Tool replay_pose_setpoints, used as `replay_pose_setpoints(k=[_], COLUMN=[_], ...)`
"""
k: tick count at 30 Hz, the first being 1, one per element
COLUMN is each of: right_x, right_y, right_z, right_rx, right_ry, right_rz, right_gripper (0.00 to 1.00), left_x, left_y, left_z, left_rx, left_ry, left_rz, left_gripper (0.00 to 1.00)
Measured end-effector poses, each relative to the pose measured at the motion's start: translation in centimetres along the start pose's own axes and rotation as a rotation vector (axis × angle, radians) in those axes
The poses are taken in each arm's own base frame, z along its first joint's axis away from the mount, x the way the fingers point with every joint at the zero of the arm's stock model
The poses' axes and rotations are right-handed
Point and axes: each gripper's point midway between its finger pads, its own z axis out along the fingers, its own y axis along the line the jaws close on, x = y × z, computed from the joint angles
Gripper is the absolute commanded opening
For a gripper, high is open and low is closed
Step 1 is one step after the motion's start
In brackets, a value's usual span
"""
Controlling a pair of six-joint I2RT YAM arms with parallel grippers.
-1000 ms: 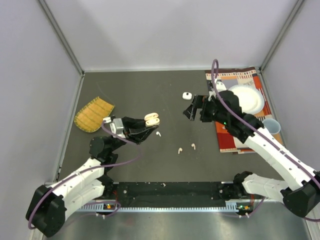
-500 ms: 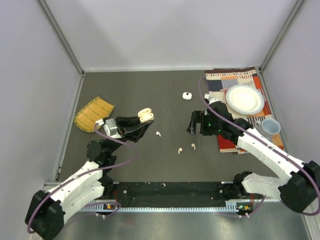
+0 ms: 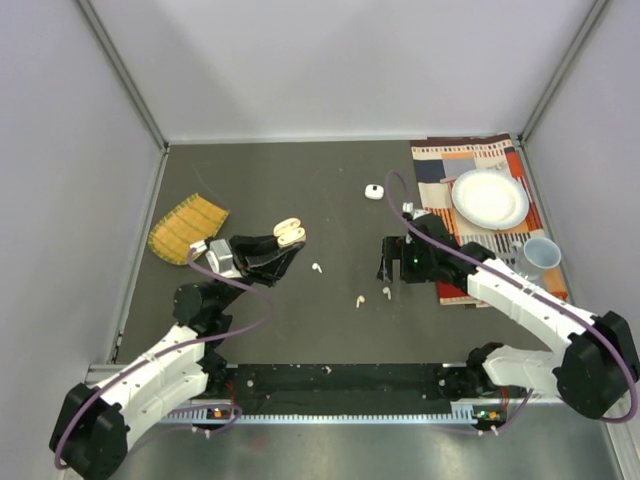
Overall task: Insert the wireless bluetooth earbuds into the charging case
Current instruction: Pick up the right earbud from the center of the board.
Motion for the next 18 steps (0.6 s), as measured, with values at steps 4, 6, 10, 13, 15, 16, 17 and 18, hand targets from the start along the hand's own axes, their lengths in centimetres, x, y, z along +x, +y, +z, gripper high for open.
replay_pose_setpoints(k=[4, 6, 10, 13, 15, 16, 17, 18], right_x=[1.6, 2.3, 3.0, 3.3, 3.4, 3.4, 3.4, 3.4], right_y=[-0.6, -0.9, -1.5, -1.8, -1.9, -1.9, -1.9, -1.8], right_z=[1.2, 1.8, 2.7, 3.2, 3.3, 3.4, 3.4, 3.5], right_rx=[0.04, 0.06, 0.096, 0.113, 0.117, 0.117, 0.117, 0.117], right_ry=[0.051, 0.077, 0.109, 0.126, 0.131, 0.131, 0.13, 0.129], right_rz=[-0.027, -0.043, -0.052, -0.053, -0.053, -0.054, -0.054, -0.056], right_gripper=[0.8, 0.79, 0.78, 0.77, 0.76, 0.74, 0.73, 0.72], left_x=[0.8, 1.2, 2.5, 3.8, 4.5, 4.5, 4.5, 4.5], left_y=[-0.8, -1.2, -1.6, -1.8, -2.0, -2.0, -2.1, -2.2], left_z=[-0.1, -0.1, -0.7, -1.5, -1.9, -1.9, -1.9, -1.9], left_rx=[0.051, 0.077, 0.104, 0.118, 0.13, 0.131, 0.137, 0.143], left_ry=[0.03, 0.044, 0.063, 0.087, 0.104, 0.106, 0.106, 0.105], left_rz=[-0.017, -0.023, -0.027, -0.025, -0.02, -0.019, -0.014, -0.01], left_gripper=[0.0, 0.0, 0.0, 0.0, 0.0, 0.0, 0.0, 0.0])
